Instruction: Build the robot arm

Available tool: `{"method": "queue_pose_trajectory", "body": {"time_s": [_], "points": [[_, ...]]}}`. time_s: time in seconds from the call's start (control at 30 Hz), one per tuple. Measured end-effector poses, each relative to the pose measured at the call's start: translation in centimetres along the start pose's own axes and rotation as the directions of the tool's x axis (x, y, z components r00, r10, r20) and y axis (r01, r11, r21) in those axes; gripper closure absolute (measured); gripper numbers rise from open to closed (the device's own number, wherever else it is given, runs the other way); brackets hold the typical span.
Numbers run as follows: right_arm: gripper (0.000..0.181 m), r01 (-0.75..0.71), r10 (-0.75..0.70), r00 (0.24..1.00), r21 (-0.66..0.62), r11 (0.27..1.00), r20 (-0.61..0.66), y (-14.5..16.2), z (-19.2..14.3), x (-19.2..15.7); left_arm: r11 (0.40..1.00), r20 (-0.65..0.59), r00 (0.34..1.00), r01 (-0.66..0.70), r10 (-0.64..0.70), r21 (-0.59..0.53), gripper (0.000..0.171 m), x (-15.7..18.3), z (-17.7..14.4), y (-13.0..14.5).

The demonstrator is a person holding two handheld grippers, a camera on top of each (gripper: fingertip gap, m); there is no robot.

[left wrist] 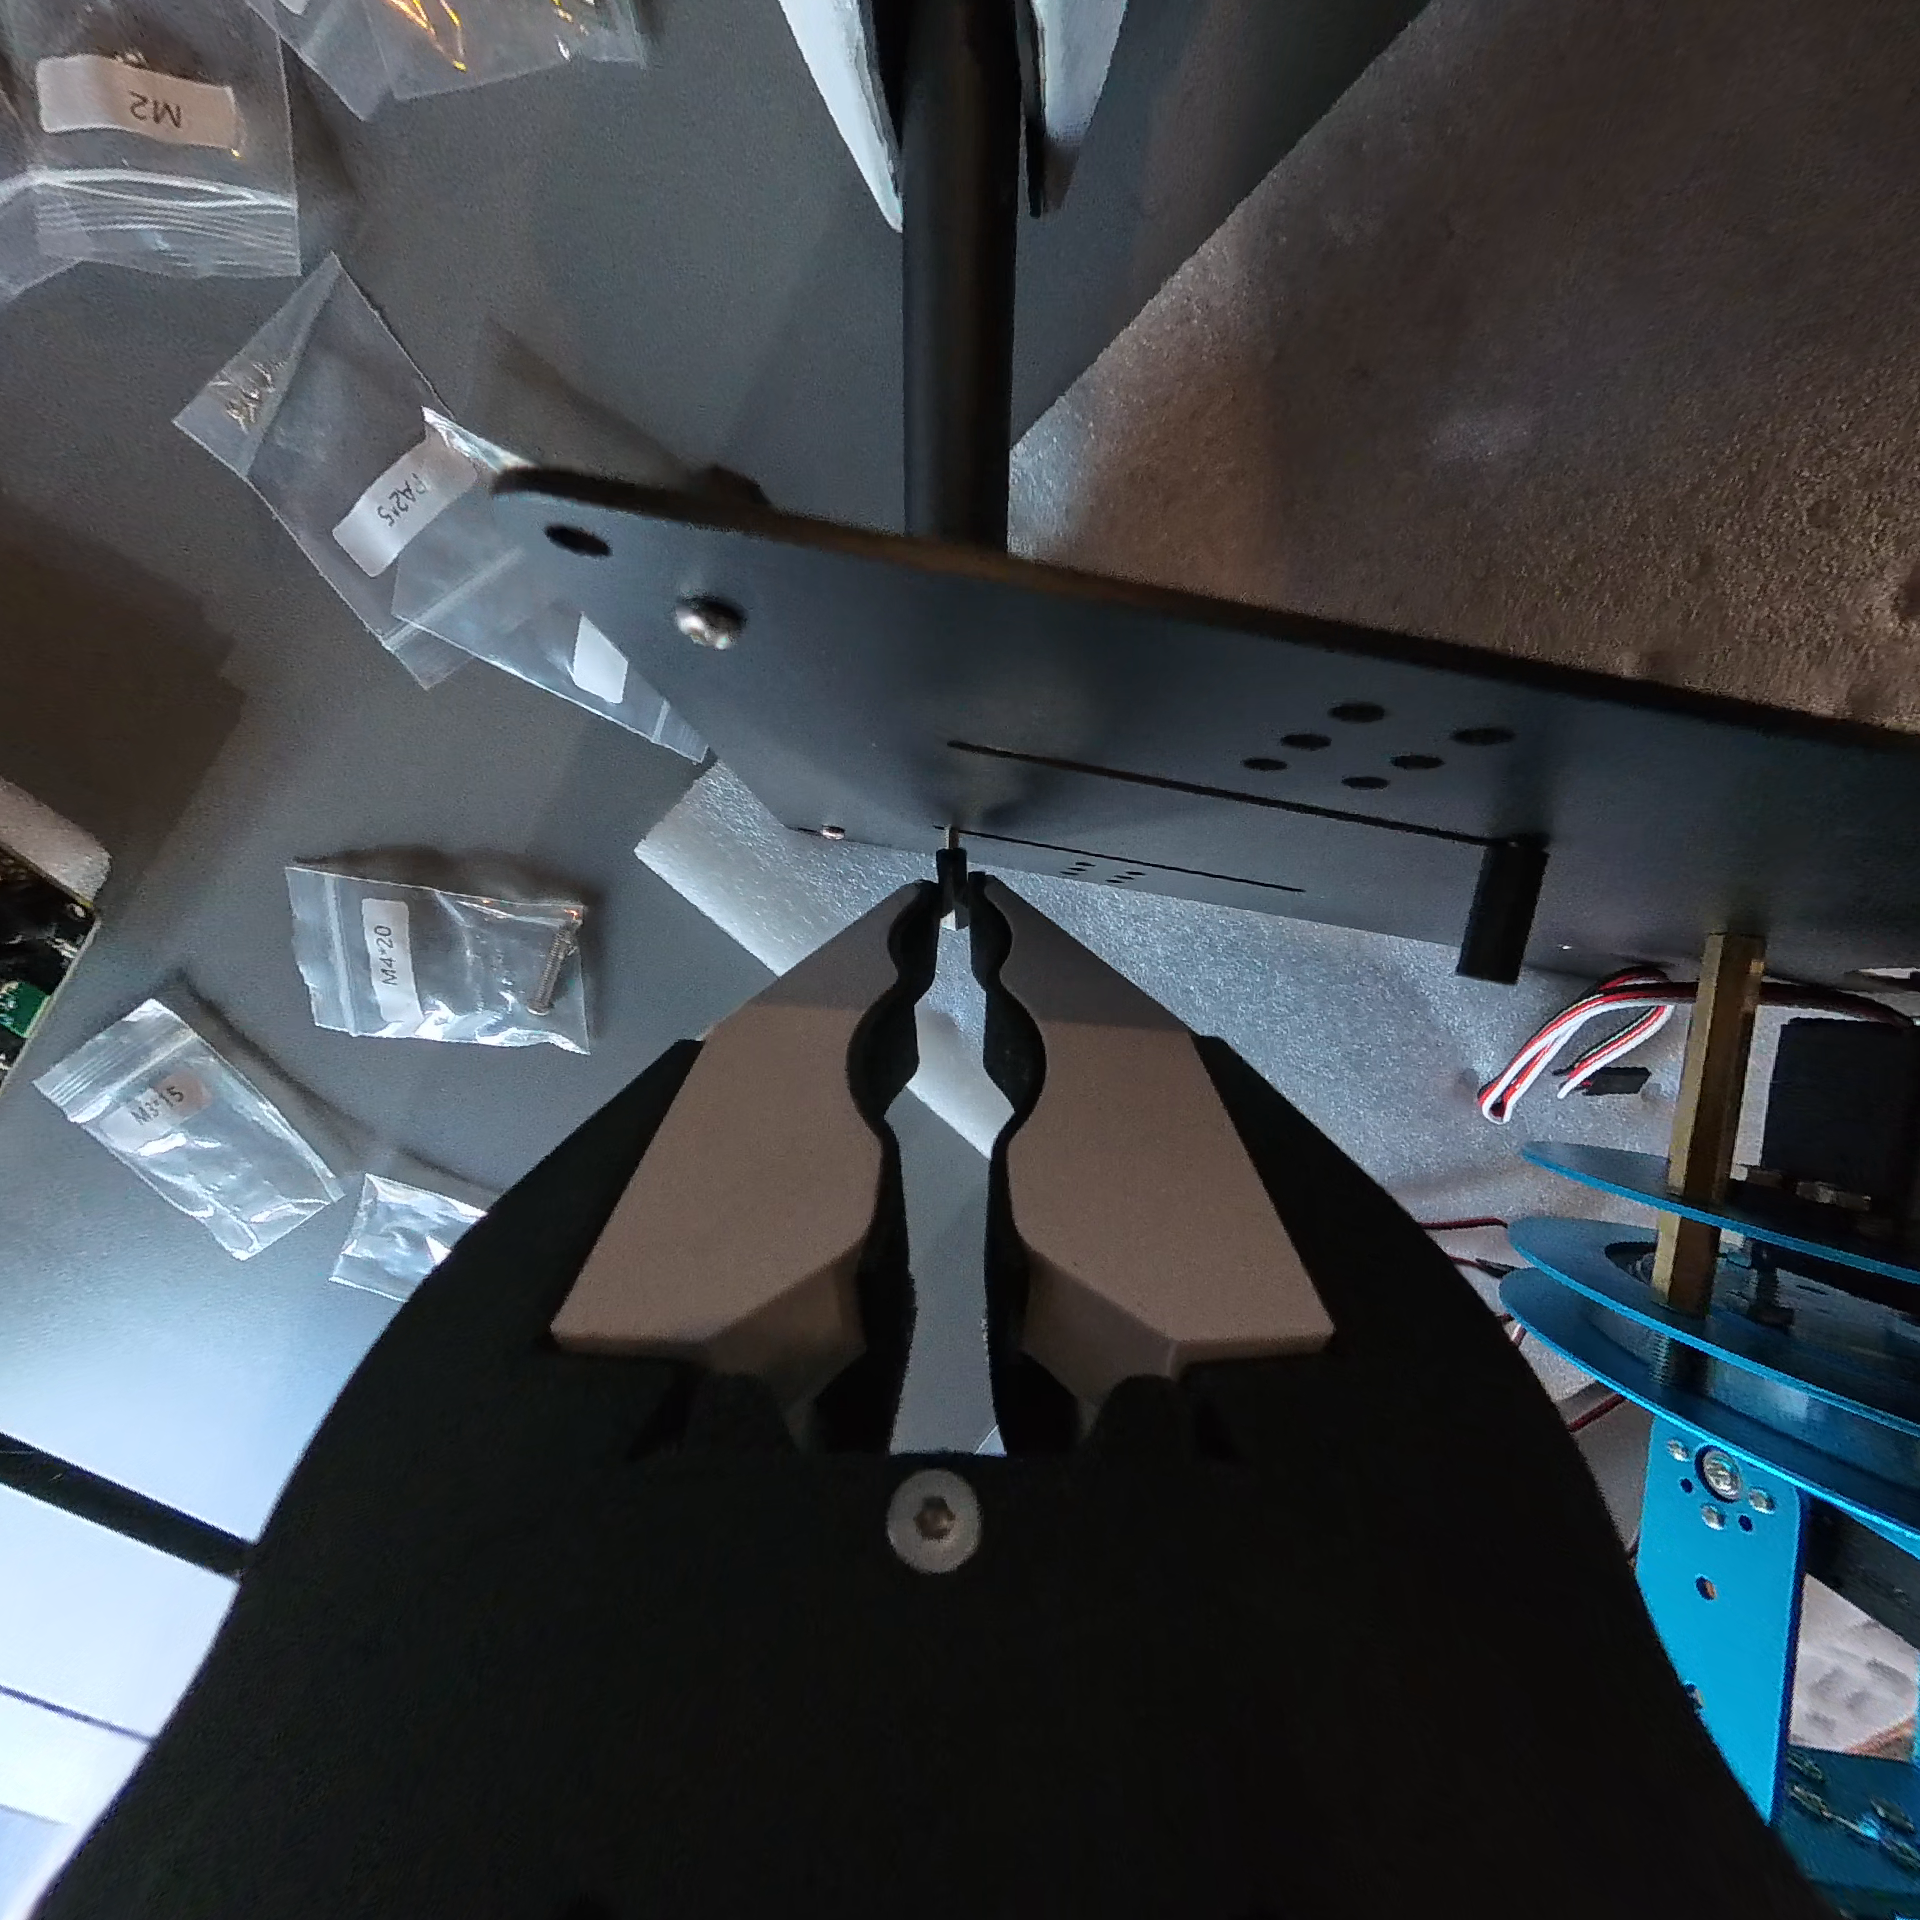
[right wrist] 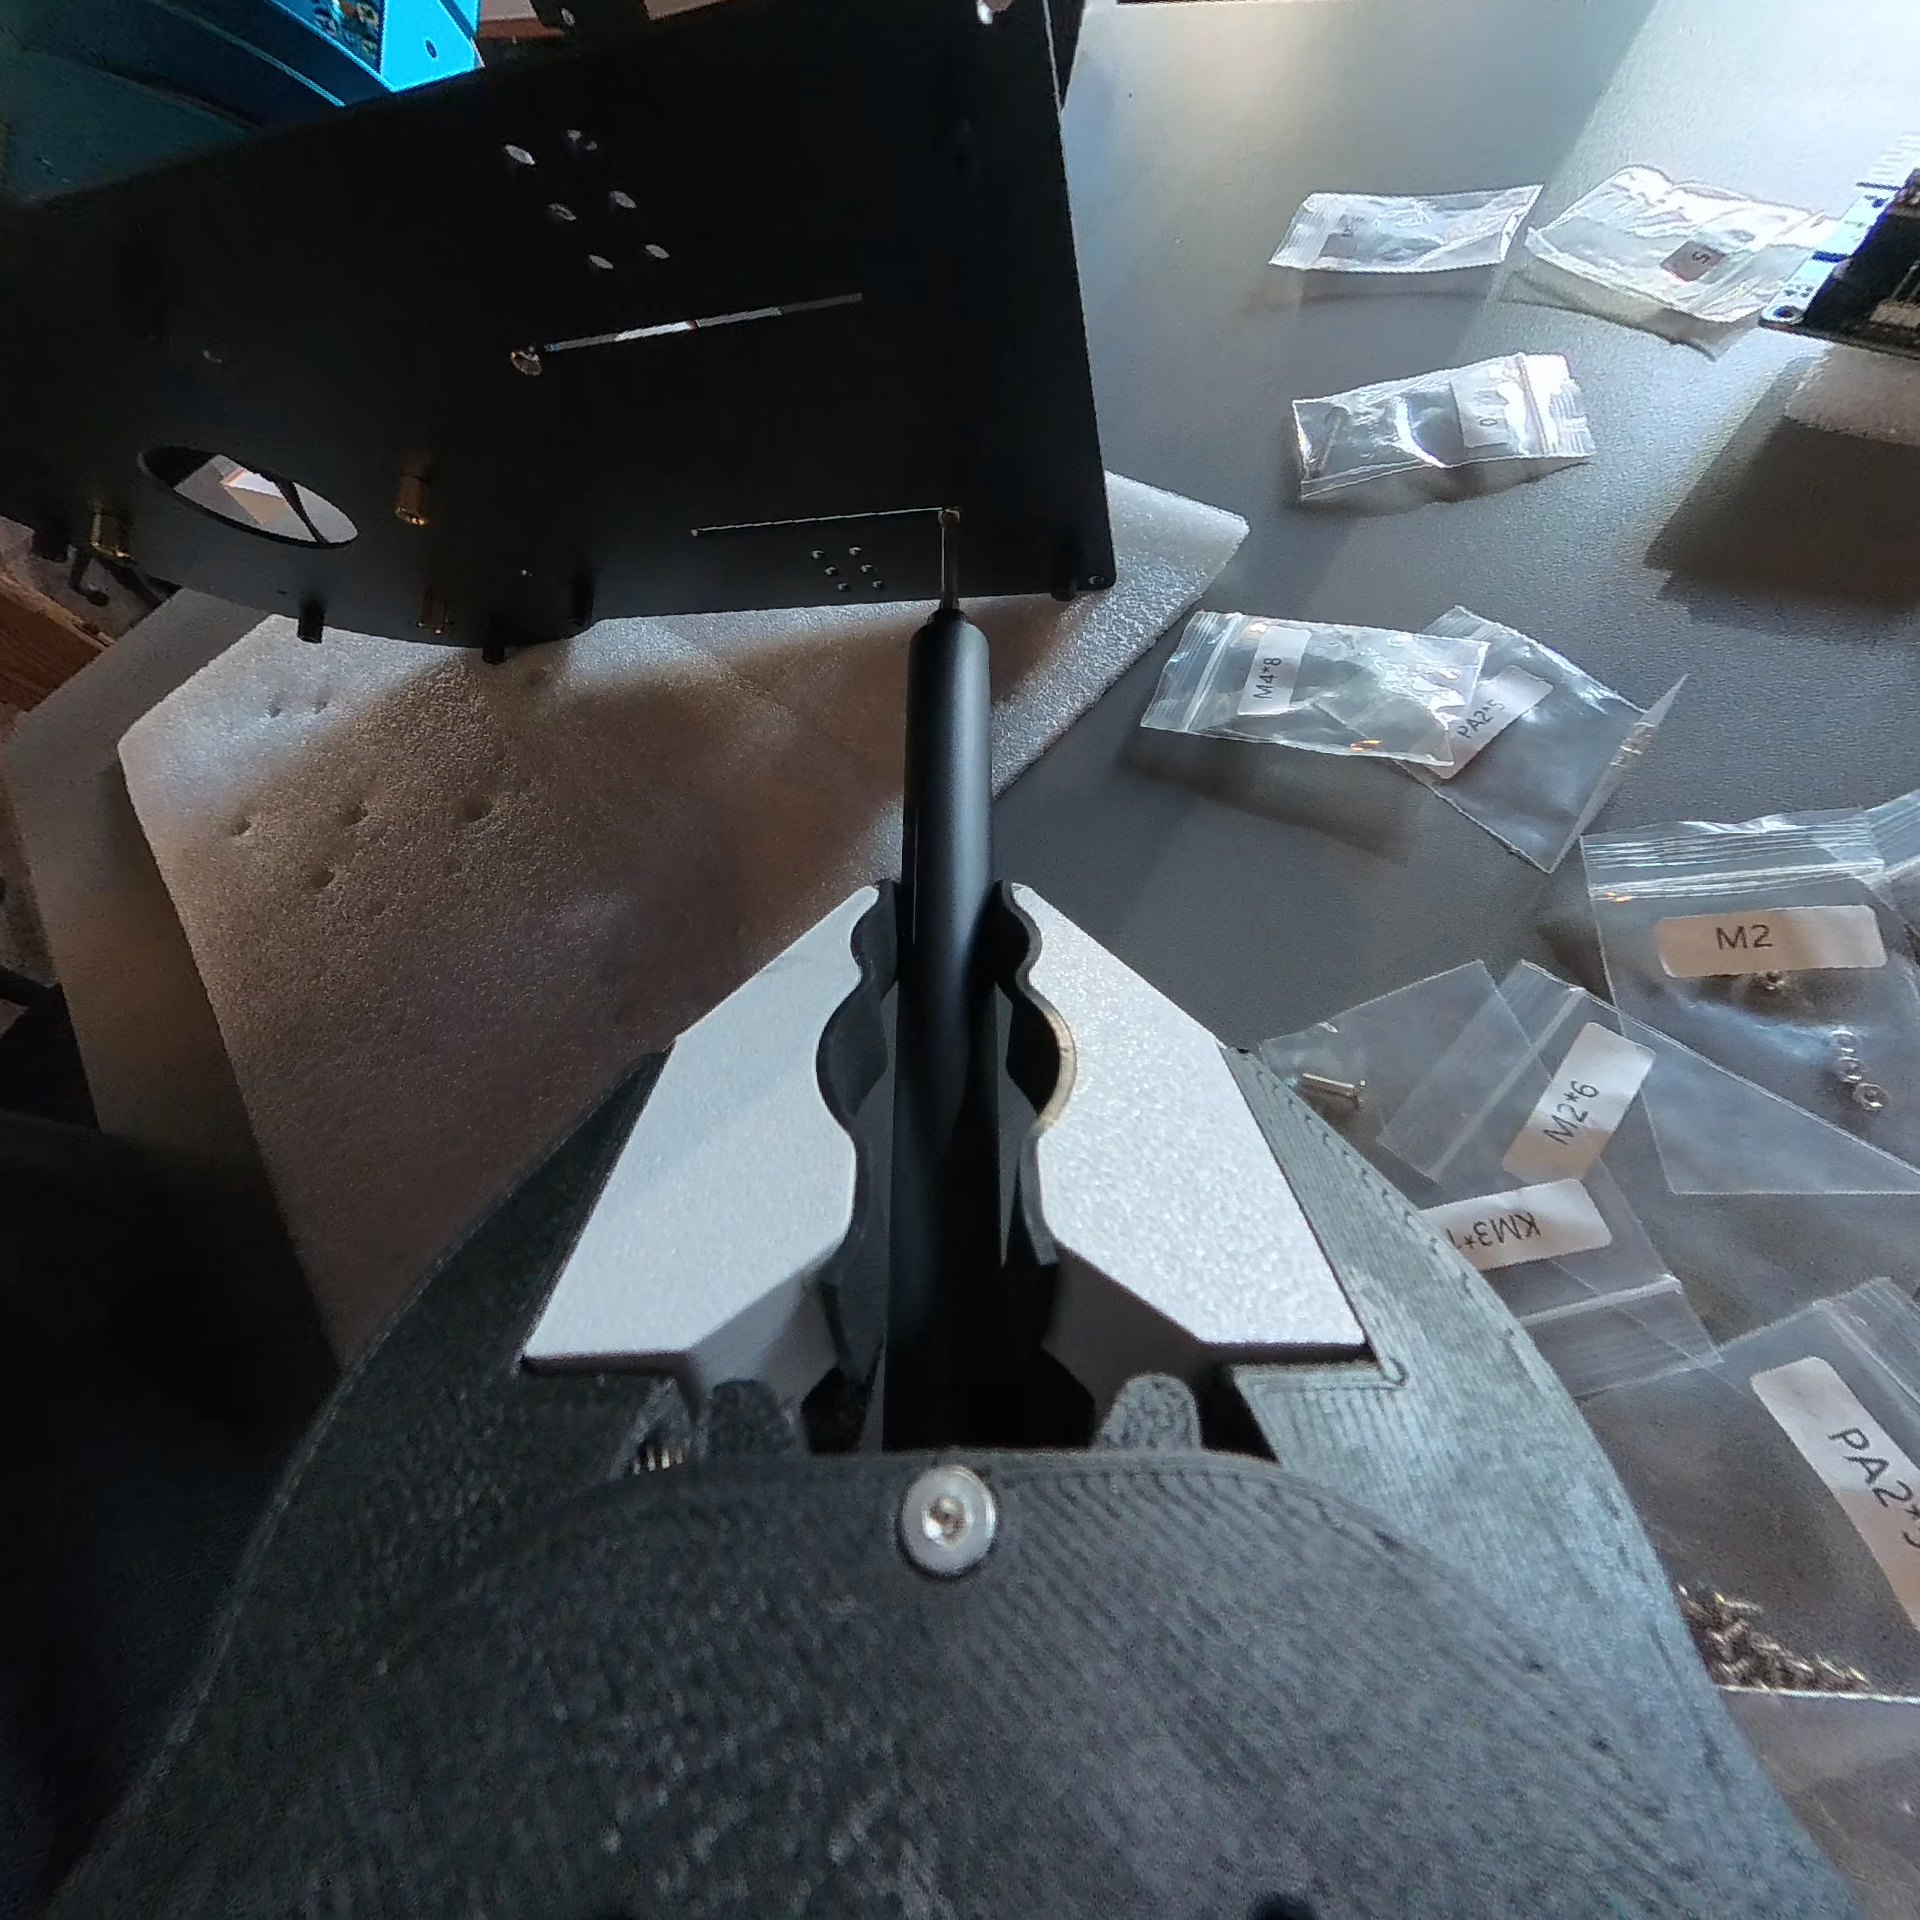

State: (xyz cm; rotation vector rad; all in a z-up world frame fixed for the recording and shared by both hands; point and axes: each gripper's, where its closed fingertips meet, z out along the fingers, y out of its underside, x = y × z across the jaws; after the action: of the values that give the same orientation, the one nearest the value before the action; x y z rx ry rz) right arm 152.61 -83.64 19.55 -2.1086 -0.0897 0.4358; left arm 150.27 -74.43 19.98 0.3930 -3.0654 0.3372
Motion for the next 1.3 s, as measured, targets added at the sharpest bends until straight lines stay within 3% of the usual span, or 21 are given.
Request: {"method": "queue_pose_trajectory", "body": {"time_s": [0.7, 1.3], "points": [[0.164, 0.001, -0.001, 1.000, -0.006, 1.000, 0.003, 0.06, 0.03, -0.06, 0.991, -0.072, 0.997, -0.038, 0.029, -0.130, 0.168, 0.05, -0.58, 0.47], [0.164, -0.017, 0.017, 1.000, -0.021, 1.000, 0.014, 0.22, 0.17, 0.00, 0.997, -0.081, 0.997, -0.005, -0.002, -0.075, 0.168, 0.22, 0.00, -0.11]]}}
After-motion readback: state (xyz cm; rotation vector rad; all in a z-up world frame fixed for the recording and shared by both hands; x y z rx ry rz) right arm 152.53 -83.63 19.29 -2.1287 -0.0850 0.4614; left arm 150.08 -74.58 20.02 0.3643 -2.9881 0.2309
